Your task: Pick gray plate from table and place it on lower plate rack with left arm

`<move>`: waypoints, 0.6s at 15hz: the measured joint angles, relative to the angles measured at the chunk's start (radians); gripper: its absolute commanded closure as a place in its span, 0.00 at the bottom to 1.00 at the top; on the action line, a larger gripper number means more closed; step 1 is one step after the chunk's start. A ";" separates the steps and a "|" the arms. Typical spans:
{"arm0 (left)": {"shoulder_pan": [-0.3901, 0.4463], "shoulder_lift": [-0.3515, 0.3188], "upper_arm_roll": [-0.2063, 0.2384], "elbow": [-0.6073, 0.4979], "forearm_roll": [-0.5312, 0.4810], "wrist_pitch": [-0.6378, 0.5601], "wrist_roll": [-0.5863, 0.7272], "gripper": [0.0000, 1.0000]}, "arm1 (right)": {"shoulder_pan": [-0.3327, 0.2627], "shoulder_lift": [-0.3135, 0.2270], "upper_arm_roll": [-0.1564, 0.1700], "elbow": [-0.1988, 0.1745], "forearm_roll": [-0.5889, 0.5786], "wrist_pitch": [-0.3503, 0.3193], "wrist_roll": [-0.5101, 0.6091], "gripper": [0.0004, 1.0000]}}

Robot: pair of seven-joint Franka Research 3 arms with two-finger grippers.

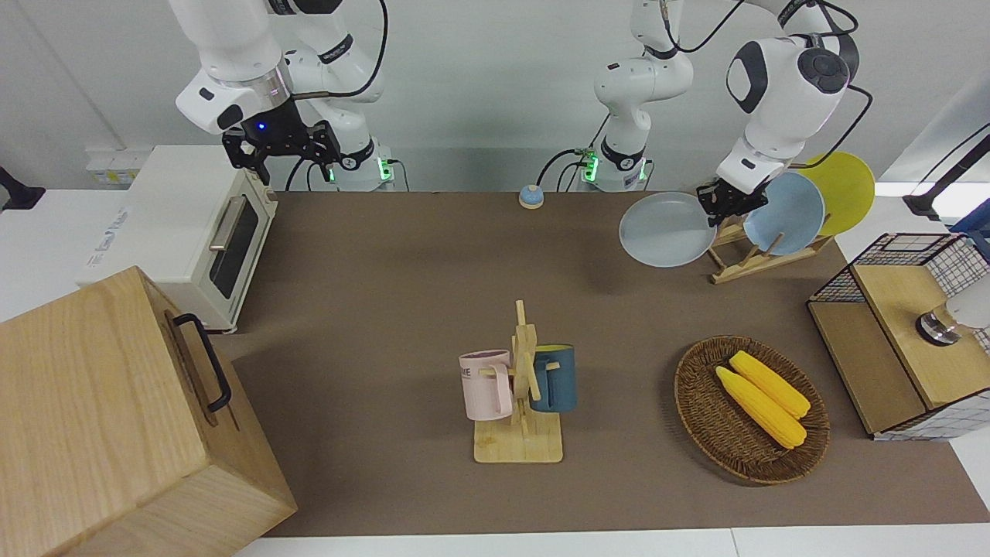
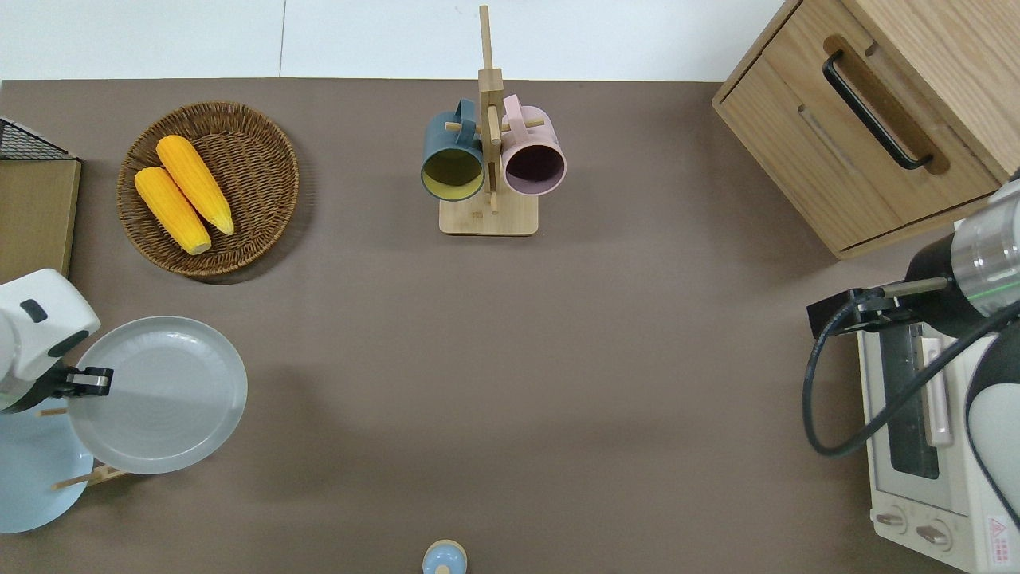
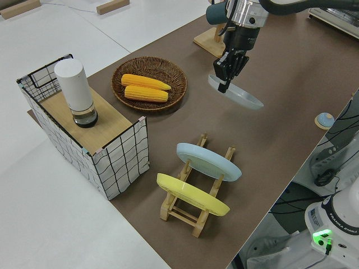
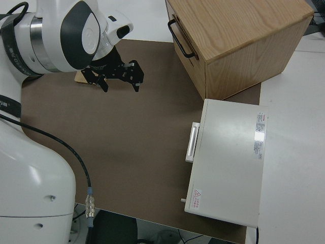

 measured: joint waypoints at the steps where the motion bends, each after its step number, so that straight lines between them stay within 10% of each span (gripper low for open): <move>1: -0.001 0.000 -0.002 0.000 0.042 -0.006 -0.008 1.00 | 0.000 0.000 0.000 0.000 0.000 0.000 0.000 0.02; 9: -0.004 0.002 -0.044 0.001 0.310 -0.105 -0.152 1.00 | 0.000 0.000 0.000 0.000 0.000 0.000 0.000 0.02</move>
